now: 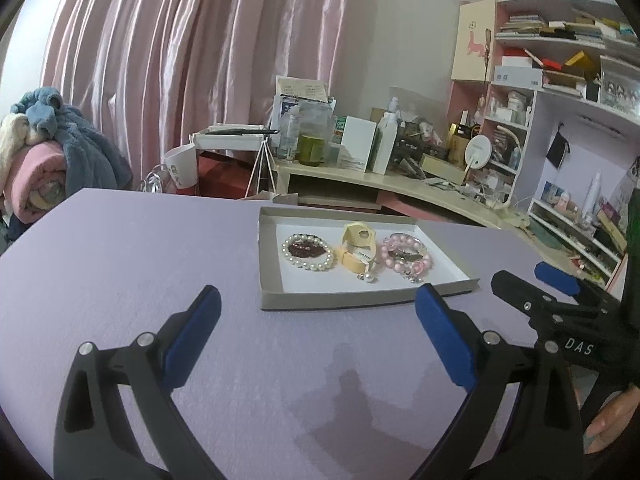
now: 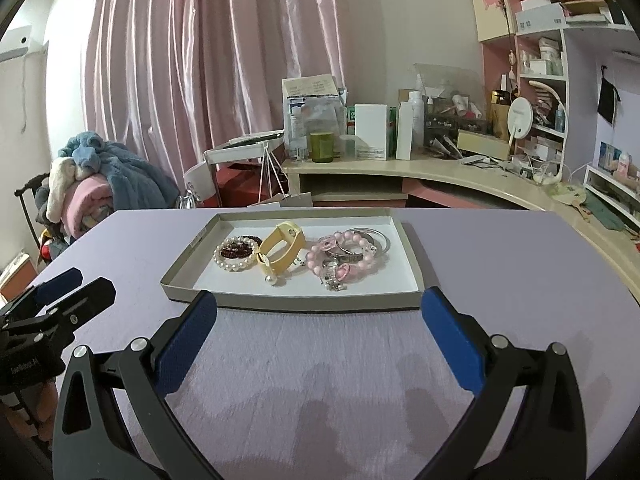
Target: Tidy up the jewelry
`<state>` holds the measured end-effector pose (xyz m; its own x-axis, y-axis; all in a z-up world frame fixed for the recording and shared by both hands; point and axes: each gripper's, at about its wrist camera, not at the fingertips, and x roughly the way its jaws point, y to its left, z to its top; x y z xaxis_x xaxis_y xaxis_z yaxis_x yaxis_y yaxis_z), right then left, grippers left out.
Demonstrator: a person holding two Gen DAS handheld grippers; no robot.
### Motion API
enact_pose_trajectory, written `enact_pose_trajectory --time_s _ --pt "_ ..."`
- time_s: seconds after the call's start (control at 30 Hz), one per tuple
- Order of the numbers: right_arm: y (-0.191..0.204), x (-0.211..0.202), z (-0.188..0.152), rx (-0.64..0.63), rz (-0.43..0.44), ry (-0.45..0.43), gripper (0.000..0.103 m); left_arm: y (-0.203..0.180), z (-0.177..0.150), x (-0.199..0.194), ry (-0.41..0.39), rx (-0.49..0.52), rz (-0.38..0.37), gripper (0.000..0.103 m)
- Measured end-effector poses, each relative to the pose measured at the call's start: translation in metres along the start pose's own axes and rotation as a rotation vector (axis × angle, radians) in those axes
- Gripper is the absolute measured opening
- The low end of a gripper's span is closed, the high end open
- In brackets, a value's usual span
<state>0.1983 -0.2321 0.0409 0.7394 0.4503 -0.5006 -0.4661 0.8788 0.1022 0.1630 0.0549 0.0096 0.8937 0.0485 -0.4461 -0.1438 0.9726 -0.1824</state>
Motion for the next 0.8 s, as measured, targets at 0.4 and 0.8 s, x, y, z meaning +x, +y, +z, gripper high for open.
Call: enact_pose_trajectory --time_s 0.4,0.8 --pt "-0.0006 -0.0014 -0.0016 0.029 0.037 0.005 0.102 -0.0027 -0.0006 0.0020 0.003 -0.004 -0.026 0.098" --pt "-0.0060 -0.0059 -0.0006 0.058 0.048 0.000 0.102 -0.0036 0.0006 0.0000 -0.001 -0.010 -0.068 0.098"
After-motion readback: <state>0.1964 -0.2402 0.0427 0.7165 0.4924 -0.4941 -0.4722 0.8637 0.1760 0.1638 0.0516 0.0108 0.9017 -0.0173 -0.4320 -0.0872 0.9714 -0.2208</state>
